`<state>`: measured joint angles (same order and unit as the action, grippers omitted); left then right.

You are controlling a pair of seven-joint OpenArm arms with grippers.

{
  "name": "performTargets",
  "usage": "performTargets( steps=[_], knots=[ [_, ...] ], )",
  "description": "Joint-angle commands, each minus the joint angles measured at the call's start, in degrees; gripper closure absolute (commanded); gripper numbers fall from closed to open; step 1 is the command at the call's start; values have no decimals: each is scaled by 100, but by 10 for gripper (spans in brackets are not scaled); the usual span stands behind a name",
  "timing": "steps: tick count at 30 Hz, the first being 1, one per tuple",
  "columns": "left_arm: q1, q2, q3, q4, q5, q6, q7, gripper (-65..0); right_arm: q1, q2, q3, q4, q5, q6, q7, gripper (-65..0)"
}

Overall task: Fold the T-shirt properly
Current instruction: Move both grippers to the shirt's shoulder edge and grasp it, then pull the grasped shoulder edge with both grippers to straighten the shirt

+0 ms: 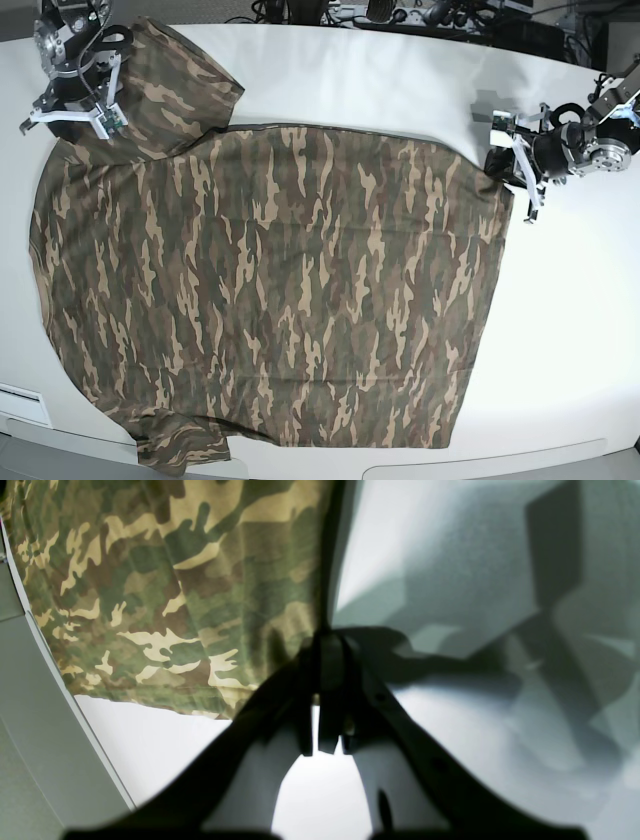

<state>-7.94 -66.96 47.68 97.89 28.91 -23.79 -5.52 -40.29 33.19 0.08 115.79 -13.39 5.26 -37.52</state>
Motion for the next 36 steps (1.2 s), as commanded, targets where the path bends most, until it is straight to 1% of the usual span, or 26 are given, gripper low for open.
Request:
performTargets(
  steps=[1, 5, 10, 13, 14, 15, 17, 18, 21, 24, 27, 30, 33, 36],
  knots=[
    [28, -98, 31, -11, 57, -212, 129, 0, 28, 70, 37, 26, -31, 20, 57, -304],
    [28, -98, 31, -11, 57, -210, 127, 0, 155, 96, 37, -31, -26, 76, 50, -304],
    [28, -98, 31, -11, 59, -210, 129, 0, 398, 98, 35, -278, 341, 321, 46, -304],
    [28, -98, 31, -11, 59, -210, 129, 0, 592, 98, 35, -518, 354, 354, 42, -297],
    [28, -98, 31, -11, 59, -208, 129, 0, 629, 98, 35, -535, 352, 323, 35, -278],
    [28, -98, 31, -11, 59, -208, 131, 0, 636, 98, 35, -531, 348, 304, 24, -228],
    [28, -98, 31, -11, 57, -208, 131, 0, 632, 96, 35, -487, 278, 264, -2, -61],
    [26, -98, 31, -11, 59, -179, 133, 0, 632, 98, 35, -450, 267, 229, -83, 0],
    [26, -101, 31, 2, 59, 162, 352, 0, 632, 98, 35, -256, 258, -42, -343, 0],
    [31, -149, 31, 190, 55, 551, 728, 0, 562, 98, 37, 15, 26, -68, -435, 0],
    [31, -295, 31, 555, -103, 785, 981, 0, 367, 101, 37, 356, -210, -76, -466, 0],
    [31, -483, 31, 1012, -426, 1086, 1429, 0, 81, 116, 37, 723, -214, -76, -481, 0],
    [31, -643, 31, 1379, -459, 1307, 1829, 0, -216, 116, 37, 1001, -466, -96, -507, 0],
    [33, -774, 31, 1626, -461, 1478, 2020, 0, -481, 118, 37, 1211, -745, -302, -520, 0]
  ],
)
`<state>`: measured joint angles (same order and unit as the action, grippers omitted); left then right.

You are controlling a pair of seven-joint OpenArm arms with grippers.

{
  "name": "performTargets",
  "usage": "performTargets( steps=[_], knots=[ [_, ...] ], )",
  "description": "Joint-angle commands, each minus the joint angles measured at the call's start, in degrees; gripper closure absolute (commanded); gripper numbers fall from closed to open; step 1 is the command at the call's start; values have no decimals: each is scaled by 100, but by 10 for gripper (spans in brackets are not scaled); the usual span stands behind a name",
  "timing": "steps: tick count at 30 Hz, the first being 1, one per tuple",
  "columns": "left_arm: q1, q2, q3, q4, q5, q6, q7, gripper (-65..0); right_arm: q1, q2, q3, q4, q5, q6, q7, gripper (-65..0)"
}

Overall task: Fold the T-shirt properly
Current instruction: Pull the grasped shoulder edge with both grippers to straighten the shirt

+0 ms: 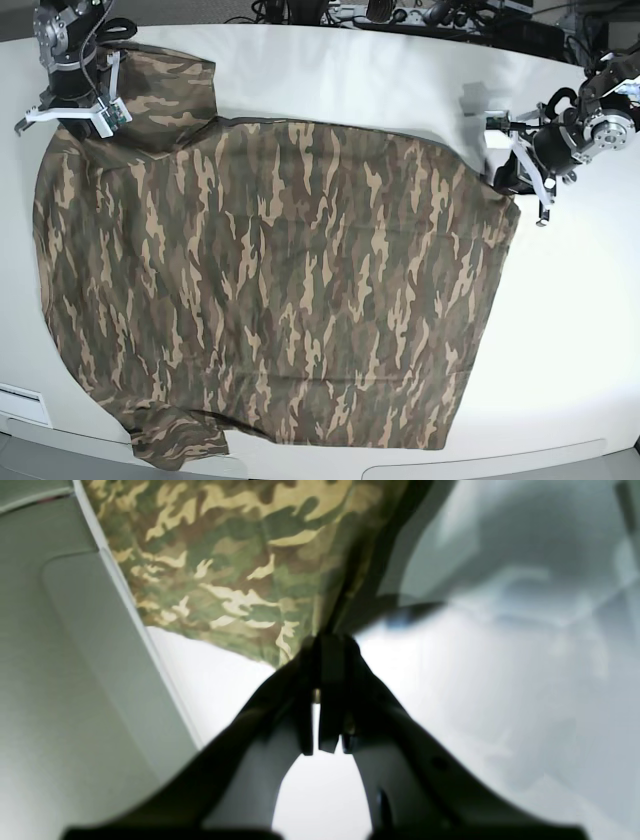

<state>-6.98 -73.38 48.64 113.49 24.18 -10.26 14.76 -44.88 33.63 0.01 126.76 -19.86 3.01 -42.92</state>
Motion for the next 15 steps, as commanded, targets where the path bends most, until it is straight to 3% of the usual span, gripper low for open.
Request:
performTargets(
  steps=[1, 7, 9, 15],
  knots=[
    [-50, -157, -66, 120, 11, 157, 50, 0, -109, 72, 44, 175, -168, -111, 17, 0],
    [164, -205, -66, 223, 35, 225, 192, 0, -632, 72, 216, 369, -162, -109, -20, 0],
    [326, -205, -66, 254, 50, 247, 442, 0, -813, 72, 389, 369, -162, -125, -22, 0],
    [820, -208, -66, 586, 173, 743, 1379, 0, -1209, 70, 758, 369, -116, -214, -22, 0]
  ],
)
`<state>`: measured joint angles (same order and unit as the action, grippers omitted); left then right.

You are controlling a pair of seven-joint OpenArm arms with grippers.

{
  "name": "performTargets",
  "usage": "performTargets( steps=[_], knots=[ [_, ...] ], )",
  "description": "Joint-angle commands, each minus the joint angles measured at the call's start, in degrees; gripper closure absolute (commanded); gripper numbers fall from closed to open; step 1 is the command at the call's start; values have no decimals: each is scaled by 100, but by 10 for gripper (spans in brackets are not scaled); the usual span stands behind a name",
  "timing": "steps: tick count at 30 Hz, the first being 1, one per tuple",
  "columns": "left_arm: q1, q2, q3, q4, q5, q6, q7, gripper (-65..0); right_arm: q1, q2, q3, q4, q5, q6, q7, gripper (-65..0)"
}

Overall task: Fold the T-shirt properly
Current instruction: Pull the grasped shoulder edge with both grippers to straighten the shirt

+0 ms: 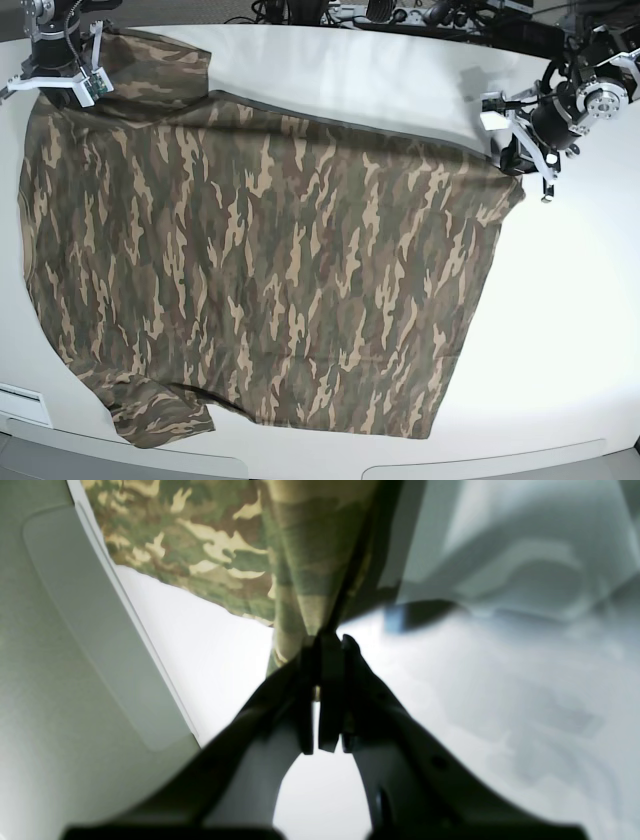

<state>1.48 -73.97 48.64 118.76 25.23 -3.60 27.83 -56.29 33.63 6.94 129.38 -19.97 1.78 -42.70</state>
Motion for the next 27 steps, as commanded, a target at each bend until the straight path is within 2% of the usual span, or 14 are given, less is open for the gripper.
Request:
performTargets(
  steps=[1, 4, 12, 21, 27],
  knots=[
    [74, -164, -66, 144, 212, 87, 195, 0, -120, 70, 68, 107, -105, -94, -44, 0],
    [402, -232, -66, 422, 527, 144, 420, 0, -269, 70, 66, 107, -68, -94, -46, 0],
    [1228, -269, -66, 933, 1357, 658, 852, 0, -402, 70, 66, 107, 44, -92, -85, 0],
    [1316, -271, -66, 964, 1528, 658, 872, 0, -404, 70, 66, 107, 39, -92, -131, 0],
    [1552, -273, -66, 1132, 1694, 662, 1156, 0, -407, 68, 66, 107, 66, 20, -199, 0]
  ],
)
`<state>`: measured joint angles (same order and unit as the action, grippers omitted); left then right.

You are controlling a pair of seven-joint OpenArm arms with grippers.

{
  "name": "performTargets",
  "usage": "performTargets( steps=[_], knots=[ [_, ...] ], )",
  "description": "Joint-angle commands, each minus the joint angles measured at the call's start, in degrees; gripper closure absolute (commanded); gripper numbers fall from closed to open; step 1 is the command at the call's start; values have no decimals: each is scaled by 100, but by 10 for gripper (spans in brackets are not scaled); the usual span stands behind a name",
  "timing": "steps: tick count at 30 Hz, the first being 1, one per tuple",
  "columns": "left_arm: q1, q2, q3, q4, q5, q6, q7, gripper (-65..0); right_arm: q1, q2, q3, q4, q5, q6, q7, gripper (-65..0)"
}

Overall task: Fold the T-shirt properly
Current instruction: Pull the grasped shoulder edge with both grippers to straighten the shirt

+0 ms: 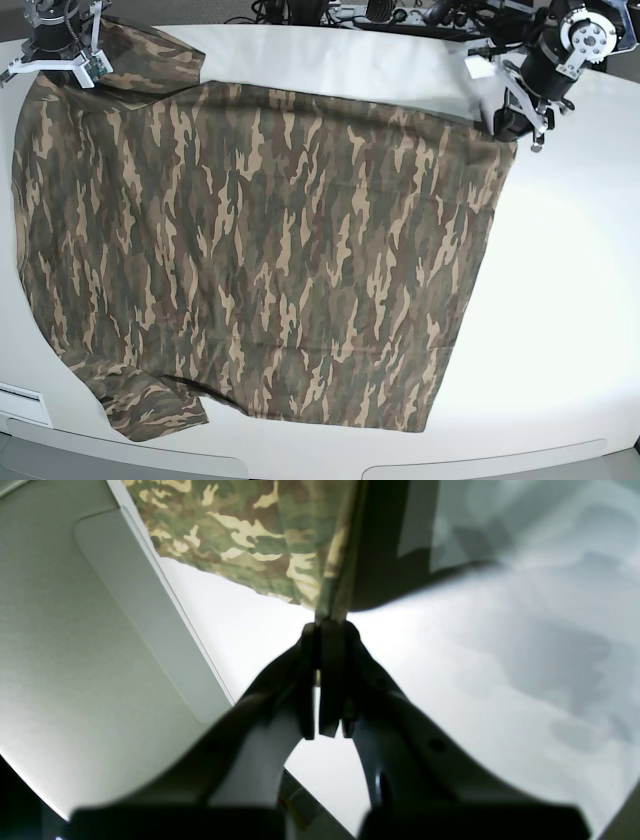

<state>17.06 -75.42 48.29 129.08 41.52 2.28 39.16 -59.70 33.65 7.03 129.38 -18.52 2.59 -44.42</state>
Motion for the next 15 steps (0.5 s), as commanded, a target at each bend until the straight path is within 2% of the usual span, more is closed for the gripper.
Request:
performTargets(
  steps=[1, 7, 15],
  knots=[
    [116, -127, -31, 136, 190, 74, 66, 0, -66, 66, 57, 107, -76, -63, -26, 0],
    [654, -120, -31, 195, 737, 79, 280, 0, -63, 68, 57, 107, -79, -63, -22, 0],
    [1366, 59, -31, 289, 957, 79, 433, 0, -63, 68, 57, 107, -79, -63, -31, 0]
  ],
)
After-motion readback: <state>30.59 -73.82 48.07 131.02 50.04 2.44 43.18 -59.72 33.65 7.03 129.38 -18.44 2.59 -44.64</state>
